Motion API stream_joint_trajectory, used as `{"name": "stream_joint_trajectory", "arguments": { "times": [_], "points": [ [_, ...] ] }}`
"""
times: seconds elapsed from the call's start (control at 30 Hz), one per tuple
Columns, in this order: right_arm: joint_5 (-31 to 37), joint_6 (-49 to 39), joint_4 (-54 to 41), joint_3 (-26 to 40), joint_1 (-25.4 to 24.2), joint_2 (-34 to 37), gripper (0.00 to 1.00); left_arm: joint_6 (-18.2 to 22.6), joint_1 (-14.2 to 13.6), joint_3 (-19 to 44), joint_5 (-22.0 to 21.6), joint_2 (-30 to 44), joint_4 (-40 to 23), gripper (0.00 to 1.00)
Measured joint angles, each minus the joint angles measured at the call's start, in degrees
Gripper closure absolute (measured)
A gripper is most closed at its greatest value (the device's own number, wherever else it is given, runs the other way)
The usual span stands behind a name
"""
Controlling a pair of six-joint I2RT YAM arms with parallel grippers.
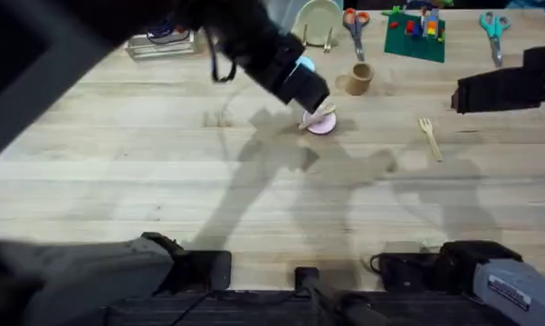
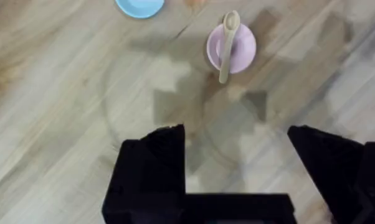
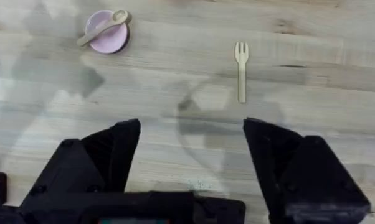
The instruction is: Pick up a utensil and set it on the pink plate, then put the other utensil in the container.
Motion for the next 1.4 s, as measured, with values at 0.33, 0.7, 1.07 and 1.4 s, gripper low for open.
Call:
{"name": "stream_joint_trajectory", "arguments": {
  "times": [0.33, 0.7, 1.07, 1.4],
  "points": [
    [0.00, 0.00, 0.00, 0.00, 0.00, 0.00, 0.007, 0.10, 0.69, -19.50, 5.20, -12.65, 19.13, 0.006],
    [0.00, 0.00, -0.26, 0.00, 0.00, 0.00, 0.007, 0.10, 0.69, -25.54, 10.06, -7.32, 33.60, 0.006],
    [0.03, 0.00, -2.19, 0.00, 0.00, 0.00, 0.007, 6.05, 0.69, -26.31, 15.13, -4.63, 36.79, 0.006],
    [3.95, -0.41, -2.40, 0.00, 0.00, 0.00, 0.007, 8.56, 1.98, -26.31, 17.84, -4.71, 39.95, 0.006]
  ]
}}
